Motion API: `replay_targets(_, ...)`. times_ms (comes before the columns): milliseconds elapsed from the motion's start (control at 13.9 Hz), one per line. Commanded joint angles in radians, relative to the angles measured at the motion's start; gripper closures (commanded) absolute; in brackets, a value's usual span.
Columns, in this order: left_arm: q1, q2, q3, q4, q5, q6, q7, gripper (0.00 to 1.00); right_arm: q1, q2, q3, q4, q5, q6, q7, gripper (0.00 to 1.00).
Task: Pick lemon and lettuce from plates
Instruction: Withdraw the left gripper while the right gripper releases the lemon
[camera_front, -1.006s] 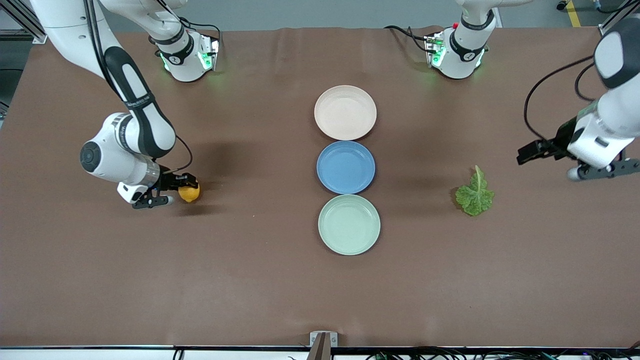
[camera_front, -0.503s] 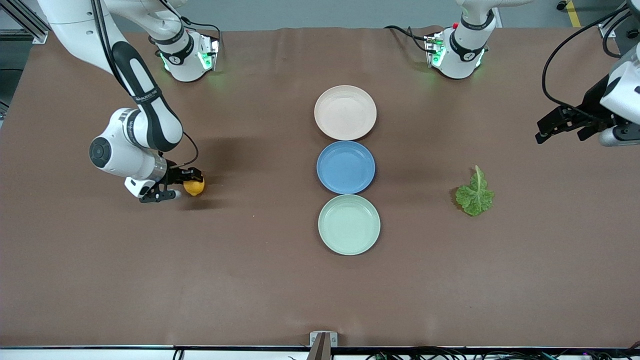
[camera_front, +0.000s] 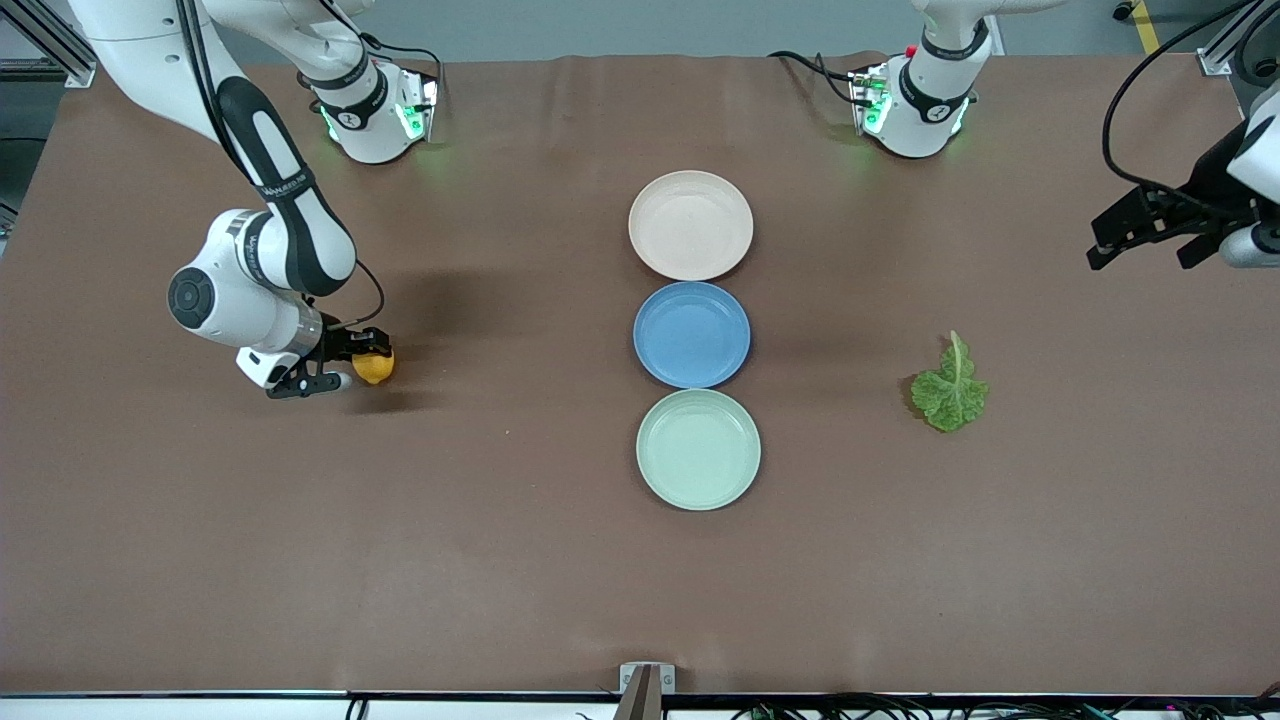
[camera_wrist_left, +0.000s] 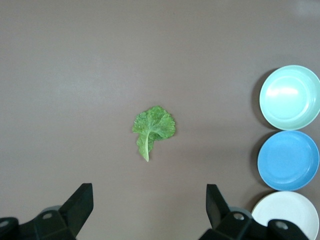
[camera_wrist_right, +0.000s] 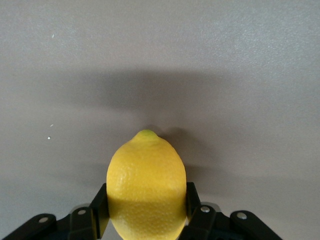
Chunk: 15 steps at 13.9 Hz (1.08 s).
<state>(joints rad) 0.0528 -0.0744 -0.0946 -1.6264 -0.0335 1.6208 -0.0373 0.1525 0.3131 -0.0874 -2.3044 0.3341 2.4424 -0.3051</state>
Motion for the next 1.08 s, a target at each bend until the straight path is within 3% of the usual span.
replay_targets(0,0.006,0.015,-0.005,0.043,0.011,-0.039,0.025,0.00,-0.002,-0.035,0.001,-0.030,-0.016,0.004,0.001,0.00)
replay_targets(215,-0.001,0.015,-0.005,0.051,0.012,-0.039,0.011,0.00,-0.002,-0.042,-0.006,0.005,-0.041,-0.016,0.006,0.00)
replay_targets(431,-0.001,0.016,-0.005,0.059,0.012,-0.038,0.016,0.00,-0.007,-0.042,-0.024,0.107,-0.072,-0.138,0.009,0.00)
replay_targets(790,-0.001,0.016,-0.005,0.059,0.012,-0.038,0.017,0.00,-0.010,-0.043,-0.060,0.382,-0.278,-0.493,0.173,0.00)
replay_targets(1006,0.001,0.016,-0.005,0.059,0.011,-0.038,0.016,0.00,-0.031,-0.042,-0.061,0.599,-0.319,-0.714,0.167,0.00)
